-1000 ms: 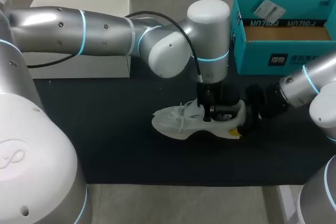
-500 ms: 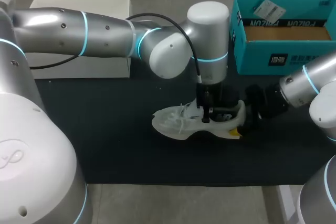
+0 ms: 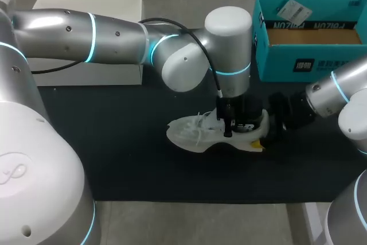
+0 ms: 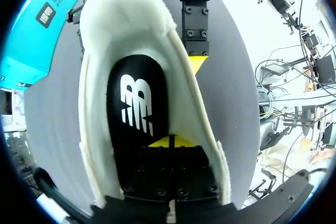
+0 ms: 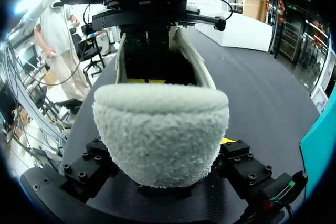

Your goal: Take the shoe out of the shoebox, open the shoe tongue, remove and reinsert the insole, then place the shoe into the shoebox

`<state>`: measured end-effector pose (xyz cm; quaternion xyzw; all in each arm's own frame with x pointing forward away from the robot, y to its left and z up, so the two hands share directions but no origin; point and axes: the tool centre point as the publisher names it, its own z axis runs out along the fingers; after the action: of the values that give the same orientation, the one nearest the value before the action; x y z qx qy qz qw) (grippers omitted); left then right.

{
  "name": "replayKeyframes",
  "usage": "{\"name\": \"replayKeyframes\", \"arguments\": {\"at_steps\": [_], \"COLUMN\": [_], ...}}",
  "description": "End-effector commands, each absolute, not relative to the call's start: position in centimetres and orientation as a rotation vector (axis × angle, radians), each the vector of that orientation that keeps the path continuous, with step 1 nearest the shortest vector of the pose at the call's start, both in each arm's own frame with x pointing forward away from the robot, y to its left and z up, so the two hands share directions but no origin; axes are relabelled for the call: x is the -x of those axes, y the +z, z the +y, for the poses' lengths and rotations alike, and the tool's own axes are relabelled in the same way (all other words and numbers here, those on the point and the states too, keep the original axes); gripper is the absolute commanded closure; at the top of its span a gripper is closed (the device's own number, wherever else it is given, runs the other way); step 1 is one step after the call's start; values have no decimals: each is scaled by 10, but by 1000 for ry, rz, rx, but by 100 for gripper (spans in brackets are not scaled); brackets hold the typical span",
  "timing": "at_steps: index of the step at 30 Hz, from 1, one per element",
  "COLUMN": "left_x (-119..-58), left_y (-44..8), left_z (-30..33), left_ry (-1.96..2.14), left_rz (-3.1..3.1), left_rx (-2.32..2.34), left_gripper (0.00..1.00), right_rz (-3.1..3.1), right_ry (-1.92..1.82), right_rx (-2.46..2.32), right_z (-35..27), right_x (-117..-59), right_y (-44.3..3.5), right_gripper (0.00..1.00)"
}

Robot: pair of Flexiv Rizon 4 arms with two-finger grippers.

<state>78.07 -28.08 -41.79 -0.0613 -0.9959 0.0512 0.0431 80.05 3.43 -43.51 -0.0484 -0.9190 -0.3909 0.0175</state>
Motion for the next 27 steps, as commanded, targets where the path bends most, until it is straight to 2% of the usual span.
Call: {"name": "replayKeyframes", "arguments": {"at_steps": [1,14,16,18,20,21,27], "left_x": [-778,-767,-768,-768,-769,-769,-768], "left_y": [-433,-431,-427,-426,-424,-422,-419], "left_z": [-286,-286,-287,-288,-289,-289,-289], "left_ry": [169,168,184,188,188,191,196], "left_rz": [-3000,-2986,-2994,-3003,-3007,-3011,-3020], "left_rx": [201,216,216,216,219,220,224], "left_gripper": [100,100,96,100,99,98,73], "right_rz": [-2855,-2855,-2855,-2855,-2855,-2855,-2855], "right_ry": [-1214,-1214,-1214,-1214,-1214,-1214,-1214], "right_rx": [153,153,153,153,153,153,153], "right_z": [38,38,38,38,38,38,38], "right_x": [-801,-801,-801,-801,-801,-801,-801], "right_y": [-440,-440,-440,-440,-440,-440,-440], "right_gripper": [100,100,100,100,100,100,100]}}
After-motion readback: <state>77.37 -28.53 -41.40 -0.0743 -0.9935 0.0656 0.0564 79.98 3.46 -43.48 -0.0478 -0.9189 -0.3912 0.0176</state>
